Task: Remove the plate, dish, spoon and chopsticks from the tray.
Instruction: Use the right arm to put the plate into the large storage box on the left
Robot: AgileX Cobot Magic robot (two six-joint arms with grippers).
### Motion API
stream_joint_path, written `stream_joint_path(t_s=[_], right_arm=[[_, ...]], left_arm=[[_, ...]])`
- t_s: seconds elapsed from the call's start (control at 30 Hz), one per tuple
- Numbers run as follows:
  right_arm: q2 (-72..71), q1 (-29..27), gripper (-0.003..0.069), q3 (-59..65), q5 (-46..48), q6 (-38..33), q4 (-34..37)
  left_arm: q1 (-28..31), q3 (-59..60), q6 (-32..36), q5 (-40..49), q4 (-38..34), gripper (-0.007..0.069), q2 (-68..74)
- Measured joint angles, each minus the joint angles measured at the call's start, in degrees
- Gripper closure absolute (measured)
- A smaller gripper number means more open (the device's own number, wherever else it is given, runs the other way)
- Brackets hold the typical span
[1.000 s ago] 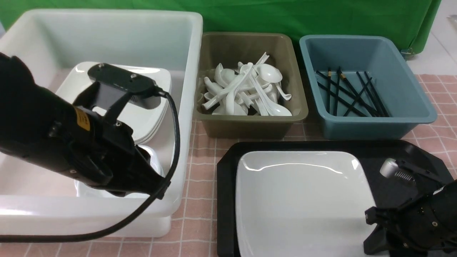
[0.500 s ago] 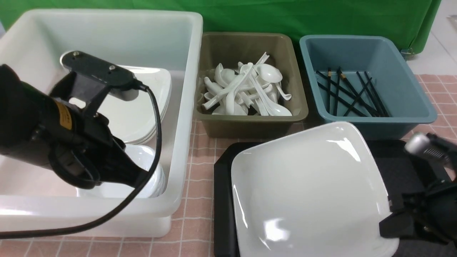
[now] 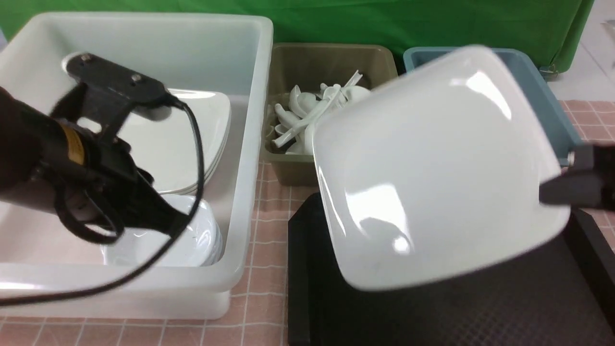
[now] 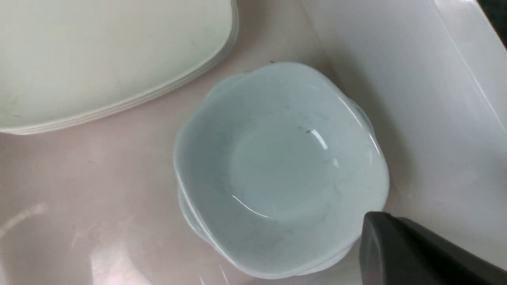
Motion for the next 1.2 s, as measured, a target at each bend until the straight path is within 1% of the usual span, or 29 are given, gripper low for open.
stream_joint_path(t_s=[0.07, 0.1, 0.17, 0.23, 0.27, 0.3, 0.33, 0.37, 0.4, 0.43, 0.5, 0.53, 0.57, 0.67, 0.73, 0.77, 0.83, 0.97, 1.03, 1.2], right_arm=[[2.2, 0.3, 0.0589, -4.72, -0.24, 0.17, 3.43], [2.67, 0.39, 0.0589, -5.09, -0.24, 0.17, 4.06], [6.5, 2.67, 0.0589, -9.84, -1.55, -0.68, 7.93], [10.1, 6.11, 0.0589, -13.76, -3.43, -0.86, 9.71], [12.19, 8.17, 0.0589, -15.88, -4.52, -0.86, 10.28], [12.2, 8.59, 0.0589, -16.32, -4.75, -0.86, 10.26], [16.51, 12.03, 0.0589, -20.12, -6.95, -0.56, 11.03], [18.64, 14.1, 0.0589, -22.17, -7.82, -0.27, 11.19], [19.2, 14.1, 0.0589, -22.71, -8.01, -0.22, 11.18], [23.89, 17.15, 0.0589, -27.34, -9.11, 0.72, 11.55], [30.81, 20.69, 0.0589, -34.36, -10.0, 2.03, 11.76], [31.45, 20.97, 0.0589, -35.02, -10.12, 2.31, 11.76], [36.44, 23.05, 0.0589, -40.2, -10.21, 3.34, 11.88], [45.07, 26.23, 0.0589, -48.93, -10.93, 6.35, 11.94], [49.56, 27.85, 0.0589, -53.31, -11.62, 8.63, 12.03], [50.04, 27.85, 0.0589, -53.76, -11.74, 8.63, 12.02], [55.59, 29.43, 0.0589, -58.62, -13.28, 12.0, 12.02], [59.85, 30.39, 0.0589, -60.94, -16.0, 15.15, 12.02], [62.19, 30.9, 0.0589, -61.14, -18.91, 17.23, 12.02], [64.49, 30.96, 0.0589, -61.14, -21.41, 19.27, 11.97]], left_arm=[[4.66, -3.13, 0.29, 0.62, -0.3, 0.0627, -0.46], [5.12, -3.79, 0.57, 0.71, -0.51, 0.0627, -0.46], [11.74, -8.16, 3.48, 1.96, -3.78, 0.0627, -0.59], [17.67, -10.83, 6.74, 2.36, -9.54, 0.0627, -0.74], [19.69, -11.84, 8.42, 2.42, -12.22, 0.0627, -0.84], [20.64, -12.2, 9.72, 2.42, -14.31, 0.0627, -0.89], [24.07, -13.16, 12.66, 2.49, -19.03, 0.0627, -1.02], [25.48, -13.47, 14.17, 2.49, -21.91, 0.0627, -1.09], [25.8, -13.48, 14.17, 2.49, -21.91, 0.0627, -1.09], [27.78, -13.71, 15.46, 2.49, -24.81, 0.0627, -1.22], [30.14, -13.9, 15.91, 2.68, -25.95, 0.0627, -1.34], [30.14, -13.9, 15.88, 2.68, -26.03, 0.0627, -1.34], [31.43, -13.94, 15.01, 2.68, -26.04, 0.0627, -1.38], [32.93, -13.94, 14.04, 2.68, -25.68, 0.0625, -1.38], [33.46, -13.94, 13.65, 2.68, -25.66, 0.0625, -1.38], [33.52, -13.94, 13.65, 2.68, -25.61, 0.0625, -1.38], [33.52, -13.94, 13.61, 2.68, -25.42, 0.0625, -1.38], [33.52, -13.94, 13.53, 2.68, -25.42, 0.0625, -1.38], [33.52, -13.94, 13.53, 2.48, -25.42, 0.0625, -1.38], [33.52, -13.94, 13.48, 1.67, -25.42, 0.0625, -1.38]])
